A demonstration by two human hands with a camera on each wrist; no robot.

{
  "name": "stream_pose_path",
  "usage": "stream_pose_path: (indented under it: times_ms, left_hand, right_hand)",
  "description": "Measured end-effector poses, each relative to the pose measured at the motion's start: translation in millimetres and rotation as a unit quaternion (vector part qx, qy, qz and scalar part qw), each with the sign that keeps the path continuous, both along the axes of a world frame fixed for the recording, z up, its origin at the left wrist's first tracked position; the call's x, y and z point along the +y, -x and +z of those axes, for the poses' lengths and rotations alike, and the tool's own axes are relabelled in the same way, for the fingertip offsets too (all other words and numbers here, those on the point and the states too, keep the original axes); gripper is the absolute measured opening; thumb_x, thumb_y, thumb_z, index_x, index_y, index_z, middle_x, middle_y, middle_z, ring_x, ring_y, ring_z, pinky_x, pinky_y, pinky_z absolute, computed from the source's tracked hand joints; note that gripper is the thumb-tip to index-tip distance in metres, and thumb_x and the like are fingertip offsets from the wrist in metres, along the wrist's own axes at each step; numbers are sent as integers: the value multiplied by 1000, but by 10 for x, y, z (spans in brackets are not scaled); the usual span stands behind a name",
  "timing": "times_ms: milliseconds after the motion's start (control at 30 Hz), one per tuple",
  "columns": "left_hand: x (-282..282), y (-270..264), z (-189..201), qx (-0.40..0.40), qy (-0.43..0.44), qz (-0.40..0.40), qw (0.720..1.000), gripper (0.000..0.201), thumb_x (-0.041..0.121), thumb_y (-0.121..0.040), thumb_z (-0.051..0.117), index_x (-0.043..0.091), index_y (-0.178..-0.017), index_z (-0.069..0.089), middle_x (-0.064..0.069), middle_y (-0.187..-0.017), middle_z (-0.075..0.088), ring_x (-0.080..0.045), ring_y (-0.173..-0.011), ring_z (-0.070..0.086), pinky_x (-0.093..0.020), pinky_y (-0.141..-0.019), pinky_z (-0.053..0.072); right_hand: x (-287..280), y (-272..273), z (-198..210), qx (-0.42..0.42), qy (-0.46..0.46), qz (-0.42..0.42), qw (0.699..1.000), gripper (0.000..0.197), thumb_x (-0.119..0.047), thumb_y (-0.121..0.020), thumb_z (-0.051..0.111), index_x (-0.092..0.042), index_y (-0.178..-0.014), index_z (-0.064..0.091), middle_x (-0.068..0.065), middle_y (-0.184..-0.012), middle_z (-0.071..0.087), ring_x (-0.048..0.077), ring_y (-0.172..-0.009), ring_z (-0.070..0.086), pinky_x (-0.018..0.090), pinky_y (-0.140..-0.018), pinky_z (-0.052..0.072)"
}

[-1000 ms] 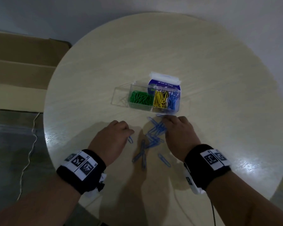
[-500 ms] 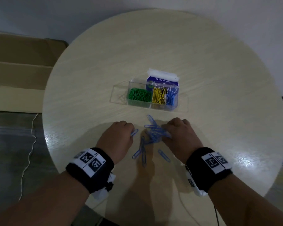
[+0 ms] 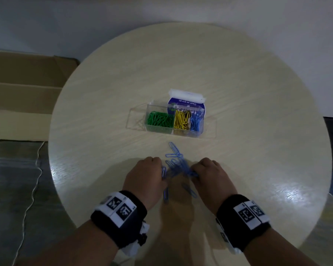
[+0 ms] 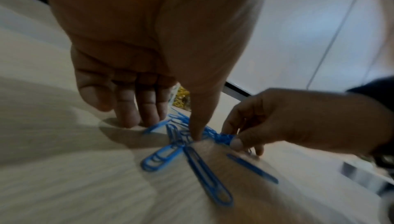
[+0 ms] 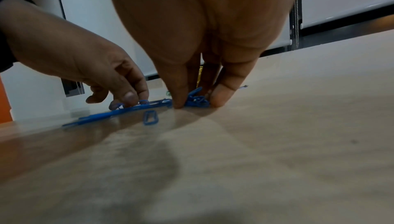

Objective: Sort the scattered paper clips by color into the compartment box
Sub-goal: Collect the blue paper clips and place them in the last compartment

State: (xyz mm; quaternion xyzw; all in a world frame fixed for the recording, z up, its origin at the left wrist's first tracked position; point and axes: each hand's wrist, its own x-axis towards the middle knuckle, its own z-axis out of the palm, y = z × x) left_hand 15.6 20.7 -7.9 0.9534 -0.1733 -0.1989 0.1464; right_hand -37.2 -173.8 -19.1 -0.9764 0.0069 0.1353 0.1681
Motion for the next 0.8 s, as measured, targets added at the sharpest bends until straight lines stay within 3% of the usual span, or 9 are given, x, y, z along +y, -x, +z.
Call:
stream_pose_path:
  times_ms: [167, 300, 400, 533, 633, 800]
  left_hand:
    - [-54, 36, 38, -7, -93, -64, 994, 11, 22, -91, 50, 19, -101, 52, -4, -108, 55, -28, -106, 54, -39, -80, 44]
    - [-38, 11, 49, 1, -78, -60, 995, 19, 32, -87, 56, 17, -99, 52, -4, -108, 51, -28, -105, 50, -40, -79, 44]
    - [-61, 32, 70, -13, -66, -77, 995, 19, 29, -84, 59, 16, -96, 53, -5, -103, 52, -29, -101, 52, -41, -74, 45]
    - [-55, -19, 140, -6, 14, -54, 998, 11, 26, -78, 61, 22, -87, 56, -2, -85, 61, -30, -84, 61, -39, -67, 46]
    - [-170, -177, 295, 1, 109, 34, 993, 7, 26, -80, 68, 25, -82, 61, 5, -78, 66, -18, -75, 63, -32, -67, 48]
    - [-615, -683, 490, -32, 232, 105, 967, 8, 18, -81, 71, 23, -82, 65, 15, -68, 61, 1, -63, 57, -20, -61, 44]
  right_hand:
    - [-9, -5, -10, 17, 25, 8, 1000, 13, -25, -72, 64, -16, -81, 63, 7, -79, 57, 32, -74, 56, 37, -69, 51]
    - [-89, 27, 57, -11, 9, 22, 1000, 15, -30, -73, 52, -20, -78, 61, 2, -71, 59, 28, -66, 59, 31, -62, 48]
    - [-206, 59, 125, -19, -53, 0, 998, 19, -31, -79, 50, -23, -87, 64, 1, -78, 62, 25, -73, 60, 29, -65, 46]
    - [-338, 71, 238, -71, -166, -119, 976, 10, -24, -80, 68, -27, -89, 70, -7, -77, 65, 10, -69, 61, 27, -64, 50]
    - [-427, 23, 307, -116, -202, -195, 953, 11, -18, -77, 76, -24, -86, 74, -11, -73, 66, 2, -71, 60, 5, -63, 40]
    - [-561, -136, 384, -140, -214, -244, 935, 9, -22, -77, 76, -23, -86, 74, -18, -69, 63, -10, -68, 58, 2, -59, 37]
